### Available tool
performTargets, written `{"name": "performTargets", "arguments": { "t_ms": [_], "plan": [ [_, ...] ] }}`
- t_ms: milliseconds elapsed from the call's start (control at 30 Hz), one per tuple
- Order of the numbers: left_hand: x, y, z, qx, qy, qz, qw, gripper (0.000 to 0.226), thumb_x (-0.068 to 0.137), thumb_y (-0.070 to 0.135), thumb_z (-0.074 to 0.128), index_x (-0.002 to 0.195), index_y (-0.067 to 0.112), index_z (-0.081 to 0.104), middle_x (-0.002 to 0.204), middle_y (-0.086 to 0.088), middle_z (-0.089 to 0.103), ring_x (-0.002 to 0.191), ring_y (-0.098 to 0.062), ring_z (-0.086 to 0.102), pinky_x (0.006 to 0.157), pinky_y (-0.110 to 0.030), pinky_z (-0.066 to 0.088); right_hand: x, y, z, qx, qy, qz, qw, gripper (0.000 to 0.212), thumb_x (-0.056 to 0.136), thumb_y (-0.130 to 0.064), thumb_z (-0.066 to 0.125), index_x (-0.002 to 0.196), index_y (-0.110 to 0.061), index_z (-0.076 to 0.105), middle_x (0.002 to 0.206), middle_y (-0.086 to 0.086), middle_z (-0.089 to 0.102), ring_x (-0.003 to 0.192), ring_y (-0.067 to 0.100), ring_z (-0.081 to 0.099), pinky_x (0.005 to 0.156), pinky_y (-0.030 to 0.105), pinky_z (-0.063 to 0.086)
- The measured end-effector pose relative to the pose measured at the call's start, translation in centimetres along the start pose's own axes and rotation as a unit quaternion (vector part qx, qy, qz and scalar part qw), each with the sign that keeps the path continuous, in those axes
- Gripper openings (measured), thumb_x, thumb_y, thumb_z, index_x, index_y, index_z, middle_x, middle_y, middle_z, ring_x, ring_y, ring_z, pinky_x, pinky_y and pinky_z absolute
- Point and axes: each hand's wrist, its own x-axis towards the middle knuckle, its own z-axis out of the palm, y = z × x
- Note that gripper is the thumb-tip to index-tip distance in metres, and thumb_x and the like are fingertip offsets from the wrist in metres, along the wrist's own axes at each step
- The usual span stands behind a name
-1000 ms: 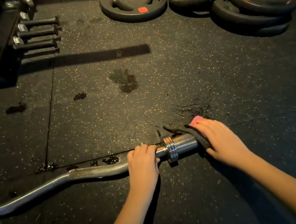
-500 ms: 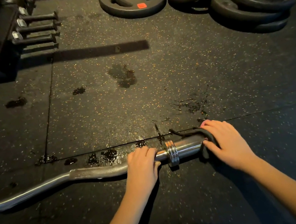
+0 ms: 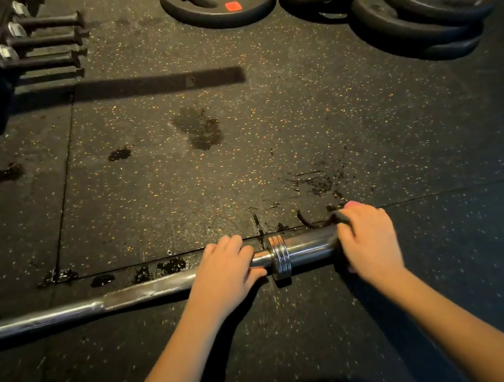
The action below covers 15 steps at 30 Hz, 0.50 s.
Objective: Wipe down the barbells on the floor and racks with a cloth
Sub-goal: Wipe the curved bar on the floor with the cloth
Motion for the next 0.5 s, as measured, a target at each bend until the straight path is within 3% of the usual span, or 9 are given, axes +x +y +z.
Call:
{"name": "performTargets", "arguments": {
  "t_ms": [100,167,300,367,433,500],
  "plan": [
    [1.3,-0.8,-0.8,-0.014,-0.051,-0.007,0.999,0.044,0.094,0.054,0.044,0.122,0.021,0.054,0.115,0.004,0.05,0.112,-0.016,0.043,0.093,-0.032,0.032,-1.4,-3.0,1.5,0.015,-0.044,-0.127,0.991,0.043,0.092,-0.034,0.036,0.126,-0.017,0.057,0.128,-0.005,0.054,0.126,0.014,0.043,0.111,0.03,0.024],
    [1.7,-1.0,-1.1,-0.039,-0.059,-0.013,0.997,0.046,0.093,0.054,0.046,0.129,0.024,0.051,0.118,0.006,0.051,0.114,-0.015,0.044,0.094,-0.031,0.031,-0.7,-1.8,0.8,0.005,-0.072,-0.17,0.983,0.049,0.092,-0.039,0.033,0.133,-0.02,0.052,0.136,-0.006,0.051,0.129,0.012,0.042,0.112,0.03,0.022],
    [1.3,0.1,-1.4,-0.108,0.025,-0.033,0.993,0.072,0.087,0.061,0.048,0.146,0.021,0.032,0.138,0.008,0.04,0.129,-0.014,0.034,0.107,-0.032,0.022,1.7,1.5,-0.5,0.003,-0.045,-0.09,0.995,0.035,0.091,-0.035,0.033,0.113,-0.024,0.058,0.105,-0.007,0.061,0.101,0.015,0.054,0.093,0.028,0.035],
    [1.7,1.8,-0.9,-0.09,0.019,-0.012,0.996,0.088,0.082,0.07,0.042,0.149,0.015,0.026,0.146,0.004,0.032,0.136,-0.016,0.028,0.111,-0.034,0.02,2.2,1.4,-0.1,-0.012,-0.019,-0.042,0.999,0.023,0.093,-0.029,0.037,0.102,-0.026,0.058,0.092,-0.009,0.059,0.092,0.013,0.054,0.086,0.027,0.035],
    [2.4,3.0,-0.3,-0.054,0.008,0.002,0.999,0.088,0.08,0.071,0.036,0.143,0.01,0.034,0.141,-0.001,0.039,0.131,-0.021,0.037,0.108,-0.035,0.028,2.1,0.3,0.3,-0.015,0.003,-0.004,1.0,0.019,0.092,-0.026,0.038,0.091,-0.026,0.057,0.084,-0.01,0.056,0.084,0.014,0.054,0.08,0.029,0.036],
    [3.2,2.9,0.4,-0.036,0.015,-0.002,0.999,0.08,0.08,0.069,0.033,0.13,0.009,0.048,0.124,-0.003,0.052,0.115,-0.023,0.05,0.096,-0.036,0.038,1.5,-0.8,0.8,-0.001,0.014,-0.01,1.0,0.024,0.092,-0.028,0.037,0.095,-0.022,0.06,0.093,-0.007,0.058,0.091,0.016,0.055,0.084,0.032,0.038]
  ]
}}
